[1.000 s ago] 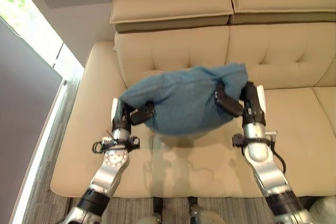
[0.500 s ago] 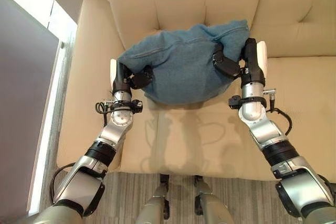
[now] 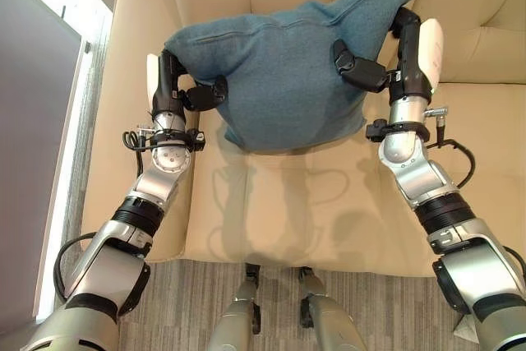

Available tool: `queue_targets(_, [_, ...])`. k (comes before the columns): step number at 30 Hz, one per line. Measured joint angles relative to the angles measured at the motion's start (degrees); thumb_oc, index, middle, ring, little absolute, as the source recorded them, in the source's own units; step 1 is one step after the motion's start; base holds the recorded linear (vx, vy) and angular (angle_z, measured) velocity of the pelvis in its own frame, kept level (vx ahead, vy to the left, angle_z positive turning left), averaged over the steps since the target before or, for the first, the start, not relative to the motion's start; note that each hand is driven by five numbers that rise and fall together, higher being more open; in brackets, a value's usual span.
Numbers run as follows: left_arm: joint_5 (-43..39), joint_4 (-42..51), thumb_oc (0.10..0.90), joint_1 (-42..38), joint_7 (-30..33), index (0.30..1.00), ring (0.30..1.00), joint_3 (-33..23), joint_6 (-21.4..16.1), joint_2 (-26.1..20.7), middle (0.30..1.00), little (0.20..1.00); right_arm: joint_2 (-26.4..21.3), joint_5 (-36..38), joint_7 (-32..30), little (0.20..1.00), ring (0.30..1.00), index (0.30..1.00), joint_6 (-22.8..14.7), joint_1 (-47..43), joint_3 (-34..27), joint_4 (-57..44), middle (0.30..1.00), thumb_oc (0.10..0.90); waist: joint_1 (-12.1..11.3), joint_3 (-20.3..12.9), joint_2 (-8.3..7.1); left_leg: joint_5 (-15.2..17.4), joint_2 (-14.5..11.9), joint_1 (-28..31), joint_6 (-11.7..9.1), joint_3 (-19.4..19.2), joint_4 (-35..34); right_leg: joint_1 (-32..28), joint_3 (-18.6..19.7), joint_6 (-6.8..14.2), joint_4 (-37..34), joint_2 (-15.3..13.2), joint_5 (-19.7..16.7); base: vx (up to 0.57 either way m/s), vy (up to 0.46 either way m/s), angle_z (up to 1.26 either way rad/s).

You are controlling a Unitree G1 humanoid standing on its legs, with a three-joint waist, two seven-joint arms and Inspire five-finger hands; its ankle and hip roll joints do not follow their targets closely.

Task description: Pick up all the scattered cushions and arrange them neatly on the sofa.

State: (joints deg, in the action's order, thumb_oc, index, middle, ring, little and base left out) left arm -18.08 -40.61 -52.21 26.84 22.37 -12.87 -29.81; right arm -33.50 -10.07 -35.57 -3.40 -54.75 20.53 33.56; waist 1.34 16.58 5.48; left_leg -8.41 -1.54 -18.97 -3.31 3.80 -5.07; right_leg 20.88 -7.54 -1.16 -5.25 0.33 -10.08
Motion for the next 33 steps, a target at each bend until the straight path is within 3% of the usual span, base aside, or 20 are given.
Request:
queue_targets(9, [-4.4, -2.3, 0.8, -5.5, -0.2, 0.9, 0.9, -0.2, -0.1, -2.2, 0.9, 0.9, -3.4, 0.8, -1.2, 0.9, 0.9, 0.9, 3.4, -8.4, 3.0, 8.6, 0.9, 0.8, -0.5, 0.0, 0.0, -0.1, 0.3, 0.2, -0.2, 0.1, 0.0, -0.5, -0.1, 0.0, 0.0, -0.6, 0.0, 0.0, 0.003, 0.02])
queue_targets(15, [-8.1, -1.4, 0.8, -3.3, 0.2, 0.9, 0.9, -5.5, -0.1, -3.1, 0.9, 0.9, -4.4, 4.2, -1.1, 0.9, 0.9, 0.9, 5.2, -7.6, 1.1, 7.5, 0.9, 0.8, -0.6, 0.2, -0.31, -0.1, 0.4, 0.7, -0.2, 0.1, 0.0, -1.3, -0.1, 0.0, 0.0, -0.8, 0.0, 0.01, 0.005, 0.03])
queue_targets(17, [-8.7, 1.7, 0.8, -0.4, 0.2, 0.9, 0.9, -7.2, -0.3, -3.1, 0.9, 0.9, -4.4, 4.2, -1.1, 0.9, 0.9, 0.9, 5.4, -5.0, -1.2, 3.9, 0.9, 0.8, -0.7, 0.4, -0.6, -0.1, 0.4, 1.3, -0.2, 0.2, 0.0, -1.9, -0.1, 0.0, 0.0, -0.8, 0.0, 0.02, 0.019, 0.05])
queue_targets(21, [-6.8, 13.3, 0.8, 12.5, -0.3, 0.9, 0.9, -9.4, -1.2, -3.0, 0.9, 0.9, -4.3, 2.9, -1.0, 0.9, 0.9, 0.9, 4.4, 10.7, -10.1, -9.9, 0.9, 0.8, -0.6, 0.7, -1.17, -0.1, 0.4, 2.7, -0.2, 0.1, 0.0, -3.6, 0.0, 0.3, 0.0, -0.8, 0.2, 0.01, 0.012, 0.07])
queue_targets(25, [-3.9, 18.0, 0.8, 23.6, -4.2, 0.9, 0.9, -9.9, -0.9, -2.2, 0.9, 0.9, -4.2, 0.8, 0.7, 0.9, 0.9, 0.9, 2.9, 19.6, -14.4, -14.0, 0.9, 0.8, -0.5, 0.9, -1.4, -0.1, 0.7, 3.1, -0.2, 0.0, 0.0, -4.1, 0.1, 0.6, 0.0, -1.1, 0.5, 0.0, 0.003, 0.01])
queue_targets(28, [-1.2, 18.0, 0.8, 26.6, -7.7, 0.9, 0.9, -9.0, -0.5, -2.0, 0.9, 0.9, -4.3, -1.2, 2.5, 0.9, 0.9, 0.9, 2.9, 19.8, -14.8, -13.6, 0.9, 0.8, -0.5, 1.1, -1.72, -0.1, 0.6, 3.1, -0.1, 0.0, 0.0, -4.1, 0.2, 1.6, 0.0, -0.9, 1.2, -0.05, -0.005, 0.01])
queue_targets(33, [-0.4, 18.2, 0.8, 26.9, -8.1, 0.9, 0.9, -9.1, -0.6, -1.6, 0.9, 0.9, -4.3, -1.2, 2.8, 0.9, 0.9, 0.9, 2.4, 15.4, -13.8, -6.9, 0.9, 0.8, -0.7, 1.1, -1.74, 0.2, 0.4, 2.6, -0.1, 0.0, 0.0, -3.8, 0.3, 1.5, 0.0, -0.5, 1.2, -0.02, -0.004, 0.03])
